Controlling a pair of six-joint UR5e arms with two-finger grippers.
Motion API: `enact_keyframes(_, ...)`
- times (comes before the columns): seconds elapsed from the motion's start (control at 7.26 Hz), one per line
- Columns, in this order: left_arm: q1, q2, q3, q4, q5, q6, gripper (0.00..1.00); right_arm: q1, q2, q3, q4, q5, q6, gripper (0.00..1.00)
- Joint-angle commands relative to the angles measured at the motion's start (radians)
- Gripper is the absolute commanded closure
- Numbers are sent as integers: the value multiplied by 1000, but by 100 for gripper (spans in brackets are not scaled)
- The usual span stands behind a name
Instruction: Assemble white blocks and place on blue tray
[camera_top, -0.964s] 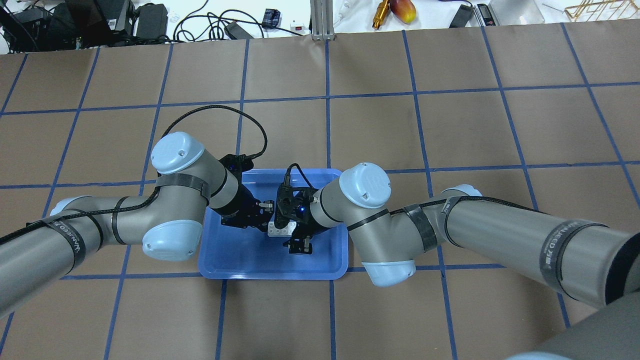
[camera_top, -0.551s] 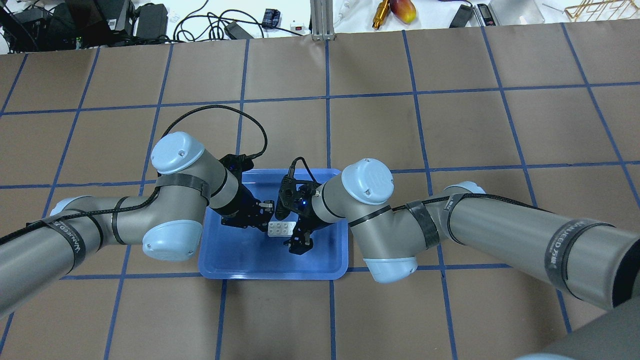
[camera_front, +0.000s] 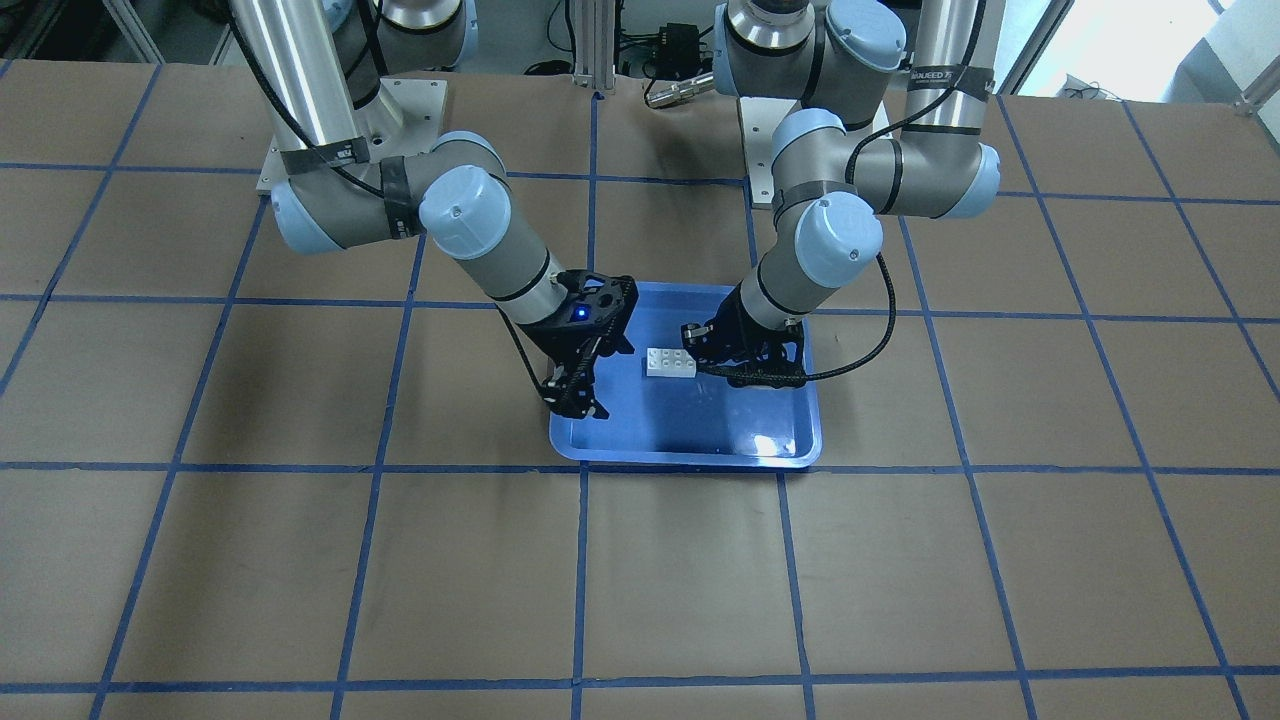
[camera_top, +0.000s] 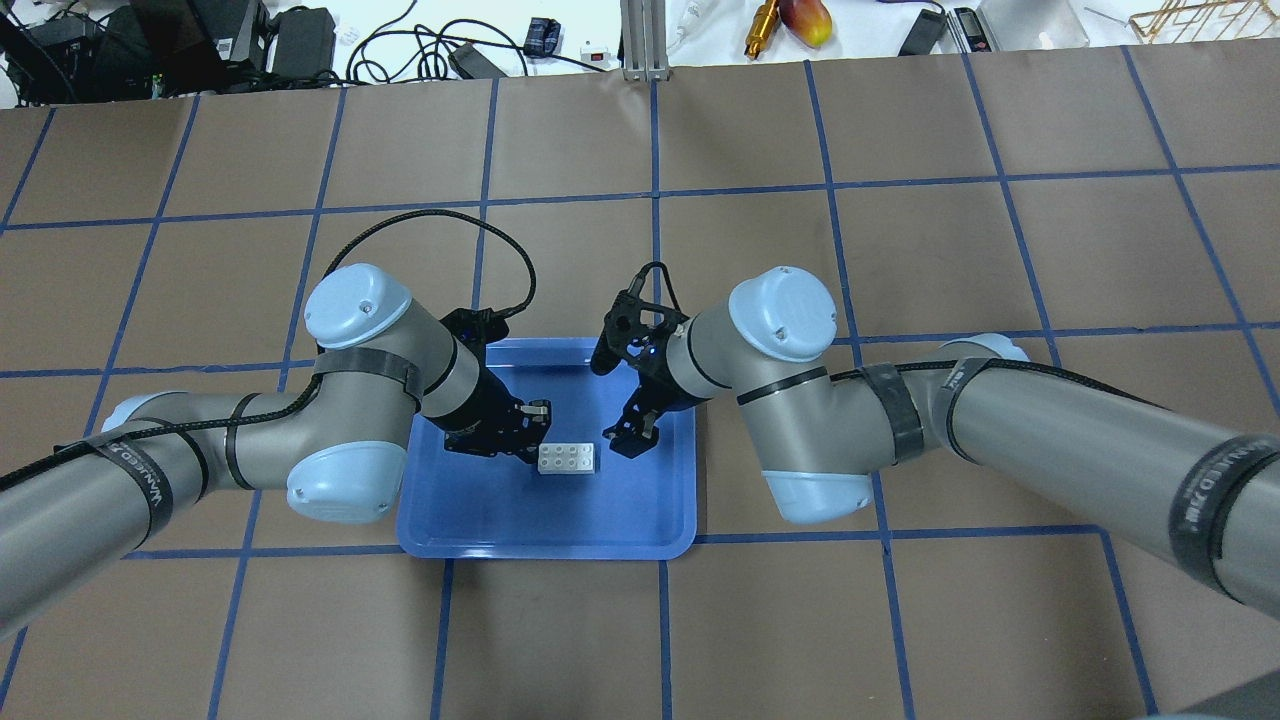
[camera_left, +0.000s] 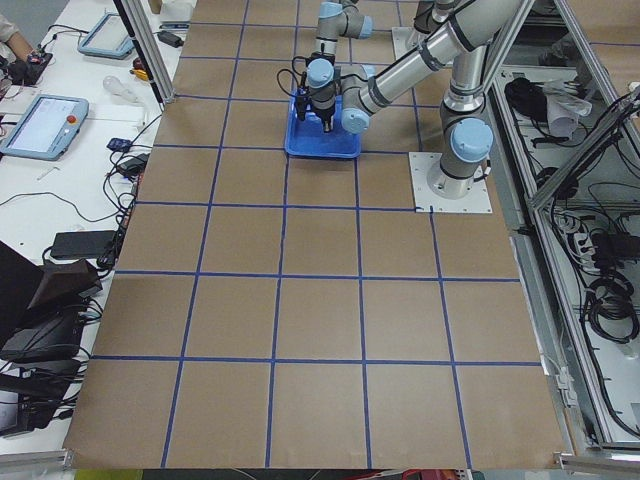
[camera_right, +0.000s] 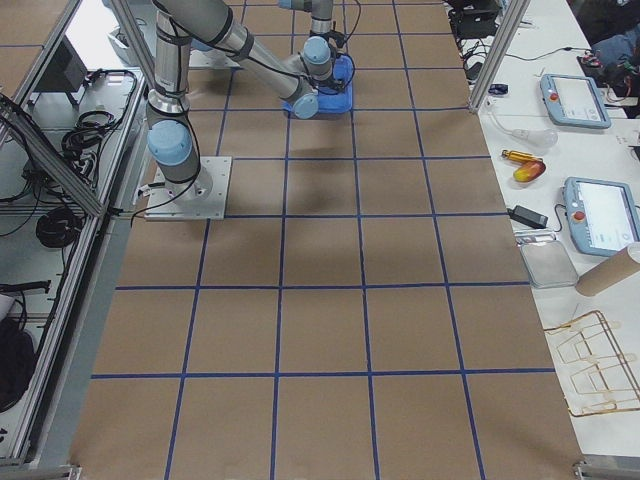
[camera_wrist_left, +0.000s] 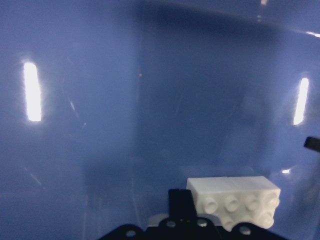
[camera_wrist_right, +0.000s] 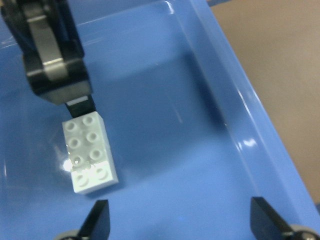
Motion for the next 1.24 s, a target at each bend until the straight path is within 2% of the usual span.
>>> enact_keyframes(0.0, 0, 2, 1, 0, 2, 9, 98, -118, -97, -78, 279, -11, 59, 0)
enact_keyframes(0.28, 9, 32, 43, 0, 11, 13, 98, -202, -114, -234, 574, -32, 191, 0)
enact_keyframes(0.41, 15, 42, 100, -33, 14, 13, 97, -236, -119, -308, 714, -49, 280, 0)
enact_keyframes(0.69, 13, 59, 258, -231, 81, 30, 95, -299, -157, -455, 1016, -213, 368, 0)
enact_keyframes(0.83, 16, 59, 347, -333, 136, 97, 94, -322, -187, -506, 1119, -230, 409, 0)
enact_keyframes(0.96, 16, 60, 439, -450, 217, 180, 94, -339, -229, -511, 1126, -239, 490, 0)
enact_keyframes(1.1, 21, 63, 506, -516, 248, 244, 90, -350, -261, -506, 1132, -239, 526, 0)
